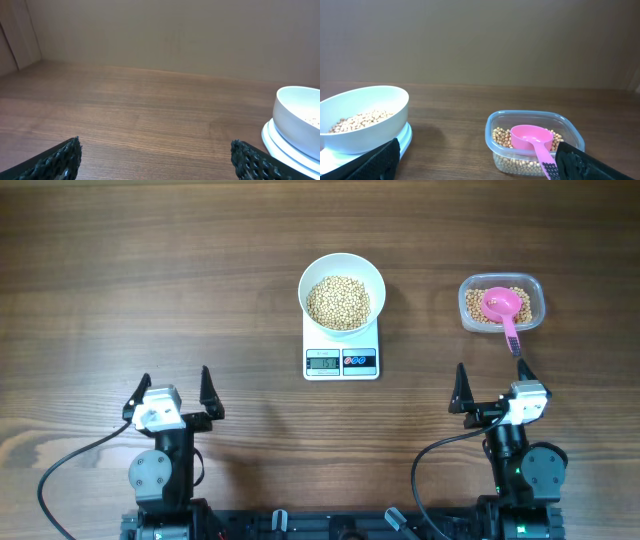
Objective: Scoop item into bowl and weigh 150g on scale
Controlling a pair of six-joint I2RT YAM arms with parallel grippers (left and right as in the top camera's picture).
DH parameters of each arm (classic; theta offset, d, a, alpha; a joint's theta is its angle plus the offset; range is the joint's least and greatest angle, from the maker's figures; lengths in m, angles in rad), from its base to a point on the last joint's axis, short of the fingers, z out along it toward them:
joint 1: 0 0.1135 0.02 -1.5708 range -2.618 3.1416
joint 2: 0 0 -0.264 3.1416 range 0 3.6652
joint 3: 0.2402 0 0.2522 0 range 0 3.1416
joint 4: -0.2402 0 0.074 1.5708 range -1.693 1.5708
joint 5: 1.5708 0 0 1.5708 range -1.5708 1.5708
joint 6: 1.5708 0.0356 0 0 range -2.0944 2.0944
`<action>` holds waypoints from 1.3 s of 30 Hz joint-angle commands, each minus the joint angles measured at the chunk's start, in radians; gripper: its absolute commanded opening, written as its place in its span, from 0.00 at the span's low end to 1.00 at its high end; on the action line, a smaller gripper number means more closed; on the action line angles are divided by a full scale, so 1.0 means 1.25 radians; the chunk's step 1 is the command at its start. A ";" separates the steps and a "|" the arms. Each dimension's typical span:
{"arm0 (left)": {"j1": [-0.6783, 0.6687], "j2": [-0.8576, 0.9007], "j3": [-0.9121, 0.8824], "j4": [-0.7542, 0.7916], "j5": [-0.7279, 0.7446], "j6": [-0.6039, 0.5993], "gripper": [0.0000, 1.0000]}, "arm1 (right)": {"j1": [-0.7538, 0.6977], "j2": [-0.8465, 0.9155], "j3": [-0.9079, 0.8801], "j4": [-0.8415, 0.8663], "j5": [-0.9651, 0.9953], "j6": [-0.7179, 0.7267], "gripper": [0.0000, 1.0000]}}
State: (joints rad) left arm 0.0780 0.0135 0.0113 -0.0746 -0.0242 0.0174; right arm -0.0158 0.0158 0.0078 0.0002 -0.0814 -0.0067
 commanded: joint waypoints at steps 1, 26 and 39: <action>-0.013 -0.009 -0.005 -0.002 0.019 0.046 1.00 | 0.004 -0.009 -0.002 0.001 0.008 -0.014 1.00; -0.018 -0.009 -0.005 0.001 0.006 0.046 1.00 | 0.004 -0.009 -0.002 0.001 0.008 -0.014 1.00; -0.018 -0.009 -0.005 0.001 0.006 0.046 1.00 | 0.004 -0.009 -0.002 0.001 0.008 -0.014 1.00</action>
State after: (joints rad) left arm 0.0605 0.0135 0.0113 -0.0746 -0.0177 0.0517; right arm -0.0158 0.0158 0.0078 0.0002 -0.0814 -0.0067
